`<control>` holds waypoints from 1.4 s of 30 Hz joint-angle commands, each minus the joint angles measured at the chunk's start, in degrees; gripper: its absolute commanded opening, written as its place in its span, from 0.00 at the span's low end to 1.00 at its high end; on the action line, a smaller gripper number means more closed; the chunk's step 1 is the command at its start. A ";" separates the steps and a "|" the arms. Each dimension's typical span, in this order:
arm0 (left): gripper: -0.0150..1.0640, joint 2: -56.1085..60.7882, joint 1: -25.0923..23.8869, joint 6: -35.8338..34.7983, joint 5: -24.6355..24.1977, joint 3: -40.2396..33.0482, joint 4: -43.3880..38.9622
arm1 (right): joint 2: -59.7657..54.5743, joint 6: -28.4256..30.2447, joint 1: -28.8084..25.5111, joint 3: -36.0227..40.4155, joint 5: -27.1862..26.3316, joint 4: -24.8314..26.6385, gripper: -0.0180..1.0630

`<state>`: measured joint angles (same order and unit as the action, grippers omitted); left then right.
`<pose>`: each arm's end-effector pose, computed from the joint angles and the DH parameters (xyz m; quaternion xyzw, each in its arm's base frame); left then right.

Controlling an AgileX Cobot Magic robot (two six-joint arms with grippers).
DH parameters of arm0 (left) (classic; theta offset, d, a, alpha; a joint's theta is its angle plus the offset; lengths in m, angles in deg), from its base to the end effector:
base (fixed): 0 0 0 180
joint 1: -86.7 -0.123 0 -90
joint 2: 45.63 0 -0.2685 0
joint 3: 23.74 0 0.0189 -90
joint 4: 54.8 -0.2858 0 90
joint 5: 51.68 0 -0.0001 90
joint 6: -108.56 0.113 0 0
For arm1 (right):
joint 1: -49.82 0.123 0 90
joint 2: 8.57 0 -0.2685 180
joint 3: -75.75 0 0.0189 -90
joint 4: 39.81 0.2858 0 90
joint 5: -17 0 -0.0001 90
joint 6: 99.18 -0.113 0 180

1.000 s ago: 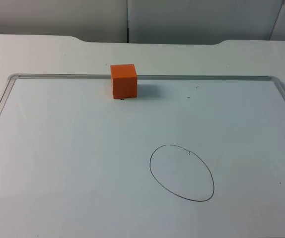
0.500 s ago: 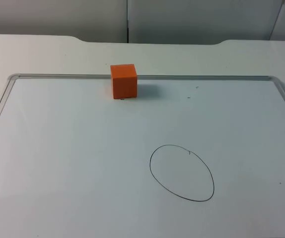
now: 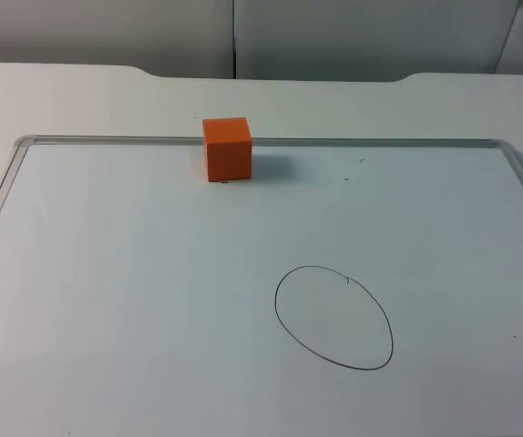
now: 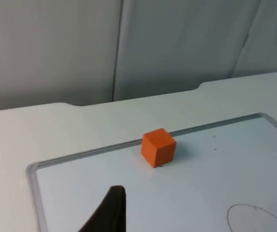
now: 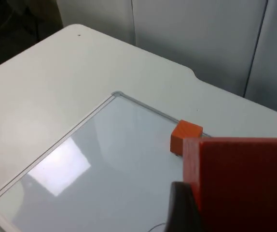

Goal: Pick up one cube with the left hand and another cube with the right hand. First place the cube in the right hand at the target position, then stack the cube in the left hand on top.

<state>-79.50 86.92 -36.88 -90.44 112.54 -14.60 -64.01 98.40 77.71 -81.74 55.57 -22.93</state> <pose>0.1496 -0.0463 0.3186 0.1295 0.7956 -0.1635 0.5688 0.1881 0.1227 0.3747 -0.2795 0.7950 0.1844 0.5058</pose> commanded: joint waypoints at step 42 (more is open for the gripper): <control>0.98 -111.15 22.75 -45.31 -22.15 90.85 -30.87 | 0.56 0.39 0.09 0.07 -4.18 0.80 0.01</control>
<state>-190.02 109.32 -80.67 -111.32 202.10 -44.72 -64.01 98.40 77.71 -81.74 52.57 -22.25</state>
